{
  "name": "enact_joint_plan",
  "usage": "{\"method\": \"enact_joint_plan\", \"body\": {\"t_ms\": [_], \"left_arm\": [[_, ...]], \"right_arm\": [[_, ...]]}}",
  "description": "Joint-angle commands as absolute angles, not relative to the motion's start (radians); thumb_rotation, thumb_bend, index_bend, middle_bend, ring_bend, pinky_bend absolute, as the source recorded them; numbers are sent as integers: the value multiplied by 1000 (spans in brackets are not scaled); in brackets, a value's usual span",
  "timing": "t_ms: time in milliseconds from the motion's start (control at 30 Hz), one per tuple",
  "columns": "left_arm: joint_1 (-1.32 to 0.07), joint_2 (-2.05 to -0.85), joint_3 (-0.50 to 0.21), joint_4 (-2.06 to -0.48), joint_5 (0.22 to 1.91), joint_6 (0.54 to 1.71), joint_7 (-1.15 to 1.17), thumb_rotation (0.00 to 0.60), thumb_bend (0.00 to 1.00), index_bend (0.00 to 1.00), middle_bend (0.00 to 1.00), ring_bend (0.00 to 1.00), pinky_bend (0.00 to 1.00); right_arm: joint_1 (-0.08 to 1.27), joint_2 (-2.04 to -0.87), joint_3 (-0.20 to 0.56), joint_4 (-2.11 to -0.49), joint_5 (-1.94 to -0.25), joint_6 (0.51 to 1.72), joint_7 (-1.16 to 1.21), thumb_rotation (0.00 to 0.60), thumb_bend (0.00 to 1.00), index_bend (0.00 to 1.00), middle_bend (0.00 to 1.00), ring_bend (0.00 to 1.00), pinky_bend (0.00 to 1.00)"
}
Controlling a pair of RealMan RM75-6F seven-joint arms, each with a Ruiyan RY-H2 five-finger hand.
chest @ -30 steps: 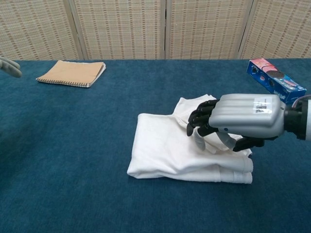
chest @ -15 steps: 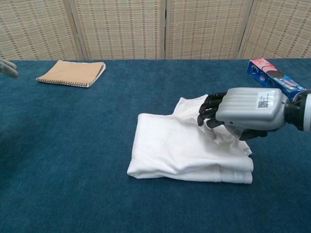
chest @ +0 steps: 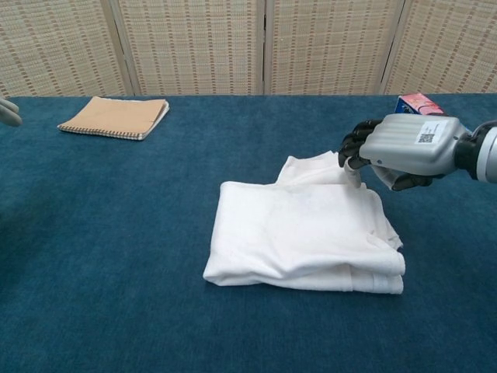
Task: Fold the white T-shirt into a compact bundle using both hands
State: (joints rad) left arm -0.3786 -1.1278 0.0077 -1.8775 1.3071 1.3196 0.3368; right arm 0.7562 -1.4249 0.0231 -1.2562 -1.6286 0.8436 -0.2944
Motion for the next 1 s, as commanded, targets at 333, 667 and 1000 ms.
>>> {"method": "enact_joint_plan", "body": {"t_ms": [333, 667, 1000], "left_arm": [[-369, -1118, -19, -1866, 1295, 1303, 320, 600, 135, 218, 104, 60, 0], [-358, -1115, -24, -1875, 1310, 1296, 324, 600, 135, 218, 104, 60, 0], [-344, -1112, -25, -1880, 1316, 1296, 329, 600, 135, 218, 104, 60, 0]], "right_arm": [[716, -1337, -22, -1455, -1735, 1028, -79, 600, 995, 397, 222, 92, 81], [692, -1361, -114, -1444, -1811, 1043, -39, 600, 990, 397, 236, 93, 81], [661, -1368, -186, -1396, -1852, 1065, 4, 600, 990, 397, 243, 104, 81]]}}
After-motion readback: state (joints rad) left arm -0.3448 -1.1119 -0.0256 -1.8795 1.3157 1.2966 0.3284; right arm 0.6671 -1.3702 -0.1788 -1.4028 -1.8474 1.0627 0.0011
